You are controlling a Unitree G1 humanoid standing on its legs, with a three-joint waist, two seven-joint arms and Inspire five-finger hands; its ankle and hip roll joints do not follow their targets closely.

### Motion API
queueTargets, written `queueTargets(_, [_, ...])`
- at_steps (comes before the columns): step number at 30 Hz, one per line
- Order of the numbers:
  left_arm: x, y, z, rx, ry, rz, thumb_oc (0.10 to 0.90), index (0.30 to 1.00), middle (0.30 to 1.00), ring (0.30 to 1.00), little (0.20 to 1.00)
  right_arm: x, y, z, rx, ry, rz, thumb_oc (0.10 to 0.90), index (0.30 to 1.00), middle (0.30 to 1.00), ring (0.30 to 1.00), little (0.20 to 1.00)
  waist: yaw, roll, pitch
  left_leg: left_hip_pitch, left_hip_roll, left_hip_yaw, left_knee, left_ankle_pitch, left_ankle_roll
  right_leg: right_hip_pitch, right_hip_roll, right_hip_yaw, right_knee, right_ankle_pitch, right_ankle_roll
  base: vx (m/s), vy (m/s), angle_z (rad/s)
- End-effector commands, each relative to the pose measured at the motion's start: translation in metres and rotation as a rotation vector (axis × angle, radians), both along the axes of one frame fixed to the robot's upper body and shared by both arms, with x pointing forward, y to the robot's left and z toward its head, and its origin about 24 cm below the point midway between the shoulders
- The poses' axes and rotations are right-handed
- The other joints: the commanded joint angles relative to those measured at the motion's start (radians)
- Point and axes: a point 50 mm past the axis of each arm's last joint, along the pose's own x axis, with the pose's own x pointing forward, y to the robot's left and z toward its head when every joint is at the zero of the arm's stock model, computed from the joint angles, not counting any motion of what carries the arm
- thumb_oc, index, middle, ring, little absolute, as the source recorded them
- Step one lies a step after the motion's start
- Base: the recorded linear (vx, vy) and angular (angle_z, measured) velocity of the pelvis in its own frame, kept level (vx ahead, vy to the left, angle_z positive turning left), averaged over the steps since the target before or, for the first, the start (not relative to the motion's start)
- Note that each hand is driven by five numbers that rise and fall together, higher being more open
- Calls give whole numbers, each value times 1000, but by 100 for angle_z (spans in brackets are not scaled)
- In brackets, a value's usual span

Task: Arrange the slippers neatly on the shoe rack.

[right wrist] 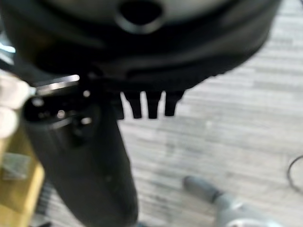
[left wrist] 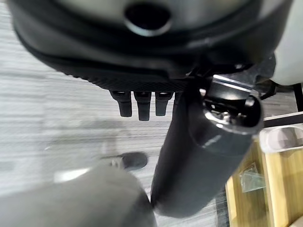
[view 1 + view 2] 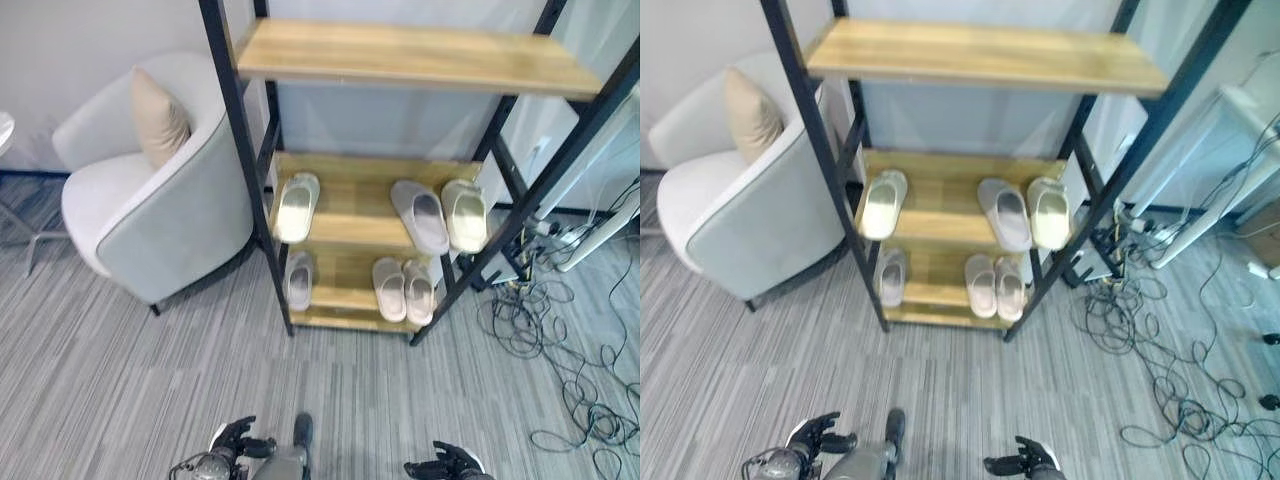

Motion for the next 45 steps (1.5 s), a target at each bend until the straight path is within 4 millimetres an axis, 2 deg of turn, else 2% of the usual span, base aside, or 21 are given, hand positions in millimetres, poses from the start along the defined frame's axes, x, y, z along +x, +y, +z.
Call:
queueTargets(1, [-23,11,-5,34,82,-20,800,900,900,900,900,20,-11,9,-31,-73,16,800,900,900,900,900,38,1,1,50,6,-31,41,-134,-33,-155,-11,14,244,75,79,96,156,-11])
queueTargets(3, [-18,13,-3,39,65,-17,800,900,900,900,900,25,-10,11,-28,-89,22,800,900,900,900,900,22,22,12,80,16,-42,30,-140,-17,-240,-22,13,399,123,102,87,138,-13])
queueTargets(5, [-17,14,-2,43,58,-17,800,900,900,900,900,26,-9,11,-22,-96,15,800,900,900,900,900,10,42,15,118,22,-52,15,-156,-10,-289,-37,-5,451,139,96,130,95,10])
queueTargets(6, [-17,14,-2,43,58,-17,800,900,900,900,900,26,-9,11,-22,-96,15,800,900,900,900,900,9,41,16,120,21,-52,15,-156,-10,-288,-38,-6,453,137,96,213,18,22])
queueTargets(8, [-18,15,-2,46,63,-14,800,900,900,900,900,25,-6,10,-18,-89,24,800,900,900,900,900,2,49,14,167,21,-74,-7,-172,-9,-318,-49,-29,326,115,66,256,-53,19])
queueTargets(9, [-18,15,-2,46,63,-14,800,900,900,900,900,25,-6,10,-18,-89,24,800,900,900,900,900,1,50,16,171,22,-76,-9,-174,-10,-314,-48,-30,326,113,66,195,-92,7])
queueTargets(11, [-20,16,-3,54,73,-18,800,900,900,900,900,27,-11,12,-31,-91,19,800,900,900,900,900,-17,38,22,191,17,-90,-15,-184,-21,-330,-43,38,147,155,69,223,-125,10])
queueTargets(12, [-20,15,-3,54,73,-18,800,900,900,900,900,27,-12,12,-31,-91,19,800,900,900,900,900,-17,40,25,196,19,-90,-16,-186,-21,-324,-41,37,143,155,69,203,-122,19])
queueTargets(13, [-20,15,-3,53,79,-36,800,900,900,900,900,23,-12,11,-23,-76,12,800,900,900,900,900,-21,29,15,201,10,-108,-14,-196,-24,-305,-38,63,100,151,69,121,-87,30])
queueTargets(17, [-18,8,-4,38,62,-24,800,900,900,900,900,18,-13,9,-33,-65,22,800,900,900,900,900,-22,20,-3,210,26,-115,-7,-210,-49,-253,-27,47,40,168,58,156,-147,54])
queueTargets(18, [-14,5,-3,33,51,-45,800,900,900,900,900,18,-15,10,-39,-73,17,800,900,900,900,900,-23,14,-4,191,33,-114,26,-215,-72,-229,-24,26,14,164,51,87,-120,43])
queueTargets(21, [-10,2,-3,31,44,-57,800,900,900,900,900,19,-17,11,-41,-80,7,800,900,900,900,900,-28,9,1,165,36,-106,68,-217,-86,-217,-26,17,-1,162,45,12,-95,33])
queueTargets(22, [1,-4,-1,20,13,-78,800,900,900,900,900,24,-19,14,-47,-100,-4,800,900,900,900,900,-28,-4,27,91,52,-55,196,-194,-109,-182,-32,-1,-34,159,32,-32,-89,59])
queueTargets(23, [0,-5,-1,19,14,-79,800,900,900,900,900,24,-19,14,-47,-101,-4,800,900,900,900,900,-27,-6,29,85,60,-43,210,-198,-107,-174,-32,-4,-37,155,28,-29,-93,48])
queueTargets(25, [-2,-7,-2,14,20,-82,800,900,900,900,900,24,-20,14,-48,-99,-7,800,900,900,900,900,-28,-9,27,75,75,-27,197,-206,-103,-160,-33,-14,-43,145,28,45,6,18])
queueTargets(28, [-11,-9,-5,5,52,-72,800,900,900,900,900,25,-19,14,-35,-113,-15,800,900,900,900,900,-19,6,12,80,78,-39,49,-168,-100,-147,-20,-19,-37,133,35,79,78,24])
queueTargets(32, [-18,-9,-7,7,76,-96,800,900,900,900,900,24,-7,12,-9,-112,34,800,900,900,900,900,-31,17,-29,156,65,-53,-53,-141,-92,-142,-16,-5,-48,139,46,84,112,-18])
queueTargets(39, [-17,-5,-6,13,72,-97,800,900,900,900,900,37,13,14,60,-165,85,800,900,900,900,900,-23,17,-39,163,55,-49,-56,-146,-84,-139,-30,0,-48,145,60,20,80,-7])
queueTargets(40, [-18,-5,-6,13,71,-101,800,900,900,900,900,53,26,22,103,-245,125,800,900,900,900,900,-18,19,-41,164,51,-46,-56,-148,-82,-137,-36,-1,-48,146,64,-13,78,4])
queueTargets(42, [-18,-5,-6,14,69,-100,800,900,900,900,900,69,38,33,142,-329,167,800,900,900,900,900,-16,20,-39,160,47,-44,-56,-147,-81,-140,-40,-4,-45,147,67,-24,73,2])
queueTargets(45, [-23,-6,-7,17,79,-103,800,900,900,900,900,82,55,46,205,-416,228,800,900,900,900,900,-16,20,-36,163,46,-39,-56,-148,-81,-137,-44,-4,-41,146,70,-9,39,-1])
